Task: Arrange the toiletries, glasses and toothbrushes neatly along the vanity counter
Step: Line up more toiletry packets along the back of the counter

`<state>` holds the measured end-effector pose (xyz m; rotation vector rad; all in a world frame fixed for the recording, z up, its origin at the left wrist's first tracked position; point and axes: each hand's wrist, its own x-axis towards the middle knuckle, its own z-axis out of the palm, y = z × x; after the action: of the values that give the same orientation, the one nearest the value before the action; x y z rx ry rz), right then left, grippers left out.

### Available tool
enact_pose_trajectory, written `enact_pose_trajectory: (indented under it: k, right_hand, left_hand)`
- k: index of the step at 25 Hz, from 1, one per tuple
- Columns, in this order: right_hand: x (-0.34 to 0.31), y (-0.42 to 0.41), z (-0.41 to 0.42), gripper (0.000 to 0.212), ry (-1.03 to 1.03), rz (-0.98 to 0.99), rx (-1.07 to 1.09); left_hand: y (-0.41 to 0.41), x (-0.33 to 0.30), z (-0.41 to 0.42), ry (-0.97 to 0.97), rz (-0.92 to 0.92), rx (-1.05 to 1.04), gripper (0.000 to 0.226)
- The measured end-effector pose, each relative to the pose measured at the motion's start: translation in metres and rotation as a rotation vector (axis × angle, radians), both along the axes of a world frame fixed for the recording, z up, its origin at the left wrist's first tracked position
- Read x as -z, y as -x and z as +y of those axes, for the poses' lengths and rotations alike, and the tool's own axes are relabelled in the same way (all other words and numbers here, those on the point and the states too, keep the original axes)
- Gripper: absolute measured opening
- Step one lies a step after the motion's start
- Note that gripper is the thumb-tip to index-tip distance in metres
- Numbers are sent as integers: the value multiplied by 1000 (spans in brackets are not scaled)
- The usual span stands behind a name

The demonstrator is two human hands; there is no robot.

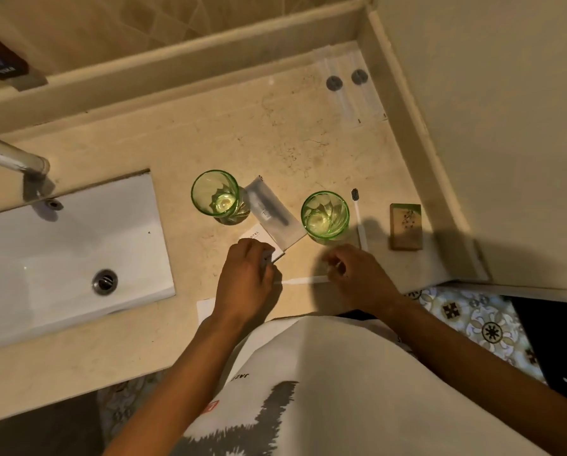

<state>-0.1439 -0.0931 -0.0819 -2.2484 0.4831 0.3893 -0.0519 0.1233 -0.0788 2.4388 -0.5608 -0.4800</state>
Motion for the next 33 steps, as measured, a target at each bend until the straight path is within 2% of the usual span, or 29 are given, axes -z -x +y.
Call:
enact_pose_trajectory:
  k: [3,5,7,12,17,20,23,26,29,33]
  right_hand:
    - [2,-18,35,37,25,-15,-192]
    - [1,-32,57,47,53,-64,-247]
    - [2,-44,71,52,27,-46,-209]
    - [7,-55,85,50,-28,43,-143]
    - [4,-59,93,54,-82,59,-75]
    - [-2,-62,96,50,-29,-17,-44]
    - [-30,-66,92,37,75,-152,-151]
    - [-58,-67,79,47,20,-303,-175]
    - [-87,-87,61,37,-156,-232,-22]
    - [-99,-127,34,35,-268,-241,134]
  left_hand:
    - [-3,-1,14,-56,-15,-5,39]
    - [-8,-1,20,-100,-39,-6,40]
    - [-11,0,24,-142,-40,17,42]
    - [-13,12,27,-233,-1,80,70]
    - [-10,19,25,-230,-48,20,63]
    - [-9,13,28,-171,-61,-20,63]
    - [-5,-7,36,-62,-57,-94,64]
    - [-8,-37,43,103,-134,-137,63]
    - [-36,-62,30,209,-210,-123,63]
    - [-81,-71,-6,275,-193,-144,58]
